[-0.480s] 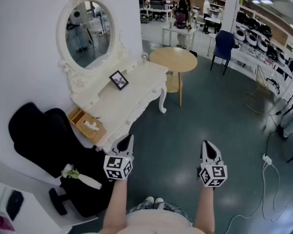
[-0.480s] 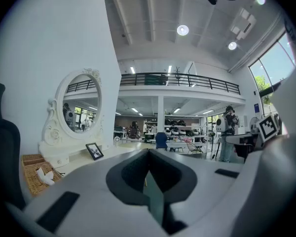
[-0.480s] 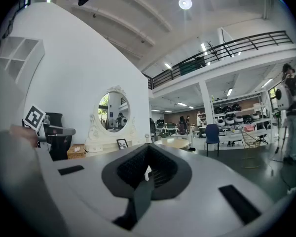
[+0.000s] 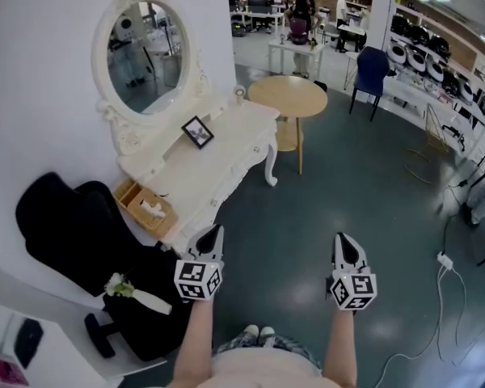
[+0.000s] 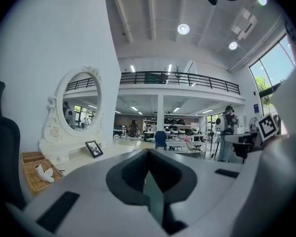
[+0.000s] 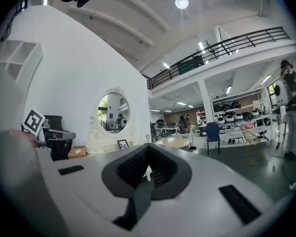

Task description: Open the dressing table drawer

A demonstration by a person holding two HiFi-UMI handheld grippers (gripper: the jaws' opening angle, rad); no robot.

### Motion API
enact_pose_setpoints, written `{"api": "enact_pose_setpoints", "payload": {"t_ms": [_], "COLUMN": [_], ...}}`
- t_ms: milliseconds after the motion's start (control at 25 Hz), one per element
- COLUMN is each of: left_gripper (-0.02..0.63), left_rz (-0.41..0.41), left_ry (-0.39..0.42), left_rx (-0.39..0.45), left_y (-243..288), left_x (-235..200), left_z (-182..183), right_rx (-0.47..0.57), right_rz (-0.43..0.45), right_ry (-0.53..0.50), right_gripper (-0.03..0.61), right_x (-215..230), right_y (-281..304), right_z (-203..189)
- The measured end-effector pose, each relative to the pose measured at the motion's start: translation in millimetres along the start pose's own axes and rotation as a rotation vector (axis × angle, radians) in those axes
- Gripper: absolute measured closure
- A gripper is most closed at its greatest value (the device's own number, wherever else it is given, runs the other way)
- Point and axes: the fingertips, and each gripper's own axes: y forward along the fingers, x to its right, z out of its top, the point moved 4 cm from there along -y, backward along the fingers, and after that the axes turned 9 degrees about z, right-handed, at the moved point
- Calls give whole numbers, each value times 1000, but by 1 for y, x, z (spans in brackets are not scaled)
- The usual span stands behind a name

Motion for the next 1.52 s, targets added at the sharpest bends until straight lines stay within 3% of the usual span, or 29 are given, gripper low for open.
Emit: {"api": "enact_pose_setpoints", "payload": {"t_ms": [680, 920, 1120, 1240, 1520], "left_gripper": [588, 586, 586, 586, 586], "left_rz": [-15, -10, -7, -7, -17], "left_ry": [3, 0, -1, -2, -2], "left_rx": [-10, -14, -14, -17, -18], "left_y": [11, 14, 16, 18, 28], "left_x": [4, 4, 0, -4, -15], "left_z": [-5, -4, -7, -8, -9], "right_rx": [10, 61, 79, 63, 62], "right_rz": [47, 89, 71, 68, 54], "right_ry": [41, 42, 80, 91, 87], "right_gripper": [563, 379, 203, 166, 161], "right_x": [-3, -8, -5, -4, -6], "right_y": [2, 5, 11, 16, 28], "right_z": [-6, 5, 4, 0, 0]}}
